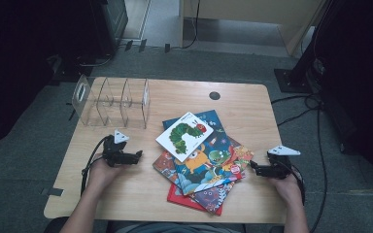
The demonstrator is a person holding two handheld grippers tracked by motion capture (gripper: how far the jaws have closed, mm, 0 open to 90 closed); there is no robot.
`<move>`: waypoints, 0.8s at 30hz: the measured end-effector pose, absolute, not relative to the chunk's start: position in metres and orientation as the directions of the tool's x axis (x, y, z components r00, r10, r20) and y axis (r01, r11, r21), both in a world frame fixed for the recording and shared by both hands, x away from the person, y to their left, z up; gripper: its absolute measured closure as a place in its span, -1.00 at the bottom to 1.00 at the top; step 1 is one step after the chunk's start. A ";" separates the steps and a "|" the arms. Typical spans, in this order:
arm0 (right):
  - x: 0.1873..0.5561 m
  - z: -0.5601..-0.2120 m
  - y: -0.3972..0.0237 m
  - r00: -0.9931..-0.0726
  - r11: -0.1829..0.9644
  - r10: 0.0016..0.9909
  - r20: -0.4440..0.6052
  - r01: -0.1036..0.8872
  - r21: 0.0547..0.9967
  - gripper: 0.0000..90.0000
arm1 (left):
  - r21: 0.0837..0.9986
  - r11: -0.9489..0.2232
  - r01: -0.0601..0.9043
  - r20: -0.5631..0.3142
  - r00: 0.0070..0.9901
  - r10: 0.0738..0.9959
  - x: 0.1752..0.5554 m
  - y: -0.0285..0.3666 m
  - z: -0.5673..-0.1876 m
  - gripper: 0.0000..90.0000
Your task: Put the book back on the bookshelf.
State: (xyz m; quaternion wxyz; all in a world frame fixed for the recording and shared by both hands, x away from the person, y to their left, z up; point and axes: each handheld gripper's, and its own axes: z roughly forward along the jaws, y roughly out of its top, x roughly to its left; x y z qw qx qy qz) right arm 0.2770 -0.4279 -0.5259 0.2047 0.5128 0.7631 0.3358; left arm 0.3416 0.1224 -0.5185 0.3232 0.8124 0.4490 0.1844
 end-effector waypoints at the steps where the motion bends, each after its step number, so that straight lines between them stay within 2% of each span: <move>1: 0.277 -0.525 -0.428 -0.392 0.246 0.919 0.038 0.648 0.721 -0.67 | 0.688 -0.393 0.610 0.012 0.532 0.847 0.341 0.123 -0.518 -0.62; 5: 0.276 -0.520 -0.431 -0.390 0.218 0.918 0.075 0.652 0.726 -0.55 | 0.684 -0.398 0.612 0.009 0.538 0.843 0.340 0.123 -0.516 -0.56; 7: 0.276 -0.516 -0.429 -0.394 0.220 0.916 0.069 0.640 0.736 -0.50 | 0.684 -0.398 0.612 0.002 0.544 0.839 0.339 0.124 -0.514 -0.35; 9: 0.275 -0.511 -0.427 -0.403 0.223 0.913 0.065 0.625 0.748 -0.44 | 0.681 -0.398 0.615 -0.009 0.551 0.834 0.339 0.124 -0.513 -0.30; 11: 0.274 -0.507 -0.424 -0.415 0.224 0.907 0.068 0.615 0.756 -0.36 | 0.682 -0.402 0.611 -0.017 0.563 0.827 0.338 0.124 -0.512 -0.15; 13: 0.275 -0.505 -0.420 -0.421 0.226 0.904 0.072 0.613 0.757 -0.32 | 0.689 -0.393 0.609 -0.029 0.565 0.824 0.338 0.124 -0.510 -0.11; 15: 0.276 -0.503 -0.417 -0.431 0.226 0.899 0.079 0.610 0.759 -0.22 | 0.686 -0.403 0.606 -0.031 0.577 0.816 0.337 0.123 -0.507 0.07; 16: 0.276 -0.503 -0.417 -0.431 0.226 0.899 0.079 0.610 0.759 -0.22 | 0.683 -0.411 0.604 -0.035 0.589 0.808 0.338 0.123 -0.505 0.07; 22: 0.282 -0.498 -0.407 -0.454 0.222 0.884 0.108 0.613 0.758 -0.10 | 0.691 -0.423 0.586 -0.055 0.626 0.778 0.336 0.117 -0.498 0.38; 24: 0.283 -0.496 -0.403 -0.464 0.230 0.880 0.103 0.605 0.762 -0.04 | 0.695 -0.402 0.596 -0.096 0.632 0.769 0.338 0.115 -0.495 0.49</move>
